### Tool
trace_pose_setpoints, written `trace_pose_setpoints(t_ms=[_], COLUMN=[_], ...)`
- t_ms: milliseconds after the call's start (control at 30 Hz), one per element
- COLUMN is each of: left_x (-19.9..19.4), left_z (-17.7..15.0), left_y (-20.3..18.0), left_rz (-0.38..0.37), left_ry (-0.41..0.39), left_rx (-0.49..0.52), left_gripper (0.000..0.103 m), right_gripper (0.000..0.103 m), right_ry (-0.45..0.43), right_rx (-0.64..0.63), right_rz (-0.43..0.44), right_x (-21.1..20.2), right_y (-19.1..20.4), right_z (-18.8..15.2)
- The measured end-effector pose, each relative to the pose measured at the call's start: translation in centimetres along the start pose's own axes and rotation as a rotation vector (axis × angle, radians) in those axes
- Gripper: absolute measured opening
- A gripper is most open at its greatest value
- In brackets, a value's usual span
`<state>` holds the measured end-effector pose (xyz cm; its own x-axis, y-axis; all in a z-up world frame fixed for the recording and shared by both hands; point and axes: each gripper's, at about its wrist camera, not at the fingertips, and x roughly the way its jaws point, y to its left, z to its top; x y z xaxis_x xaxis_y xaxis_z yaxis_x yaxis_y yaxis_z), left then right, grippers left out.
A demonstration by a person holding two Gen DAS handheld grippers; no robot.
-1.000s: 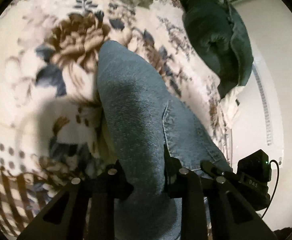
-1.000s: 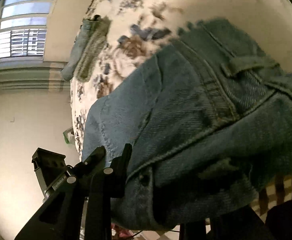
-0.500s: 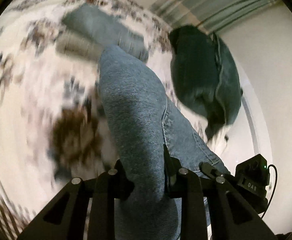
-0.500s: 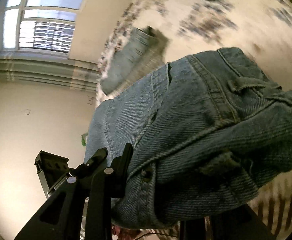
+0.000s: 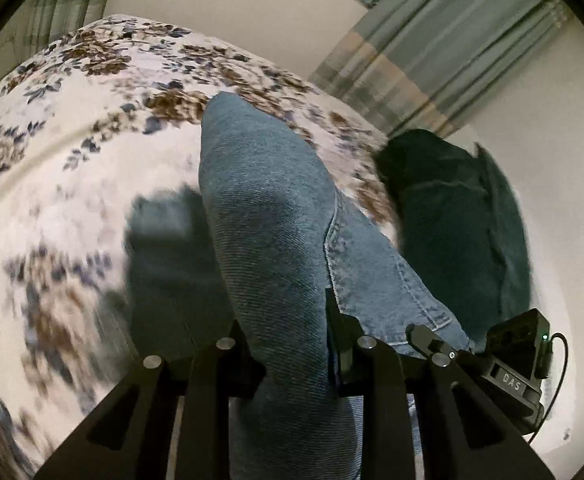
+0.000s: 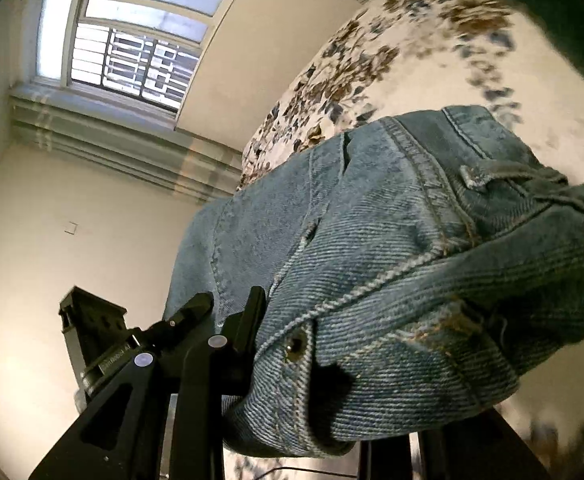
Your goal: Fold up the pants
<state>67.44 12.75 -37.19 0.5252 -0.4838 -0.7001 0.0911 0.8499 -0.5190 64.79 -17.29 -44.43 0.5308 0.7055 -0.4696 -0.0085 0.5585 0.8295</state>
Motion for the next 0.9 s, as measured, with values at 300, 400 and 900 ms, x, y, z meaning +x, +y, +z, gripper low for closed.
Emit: trace_pose_setpoints(t_ms=[300, 400, 900], left_x=[6.6, 5.7, -4.9], left_z=[-2.0, -2.3, -7.1], left_y=[9.4, 9.9, -3.2], left_rz=[0.122, 0.128, 0.544], left_ry=[0.109, 0.112, -0.032], left_rx=[-0.06, -0.092, 0.105], left_gripper=[0.033, 0.042, 0.091], right_gripper=[0.047, 0.055, 0.101], right_ry=[0.174, 0.182, -0.01], right_rx=[0.059, 0.056, -0.346], right_rz=[-0.138, -0.191, -0.728], right_x=[10.1, 8.5, -4.0], right_y=[-6.2, -6.6, 4.9], right_z=[-1.5, -1.7, -3.0])
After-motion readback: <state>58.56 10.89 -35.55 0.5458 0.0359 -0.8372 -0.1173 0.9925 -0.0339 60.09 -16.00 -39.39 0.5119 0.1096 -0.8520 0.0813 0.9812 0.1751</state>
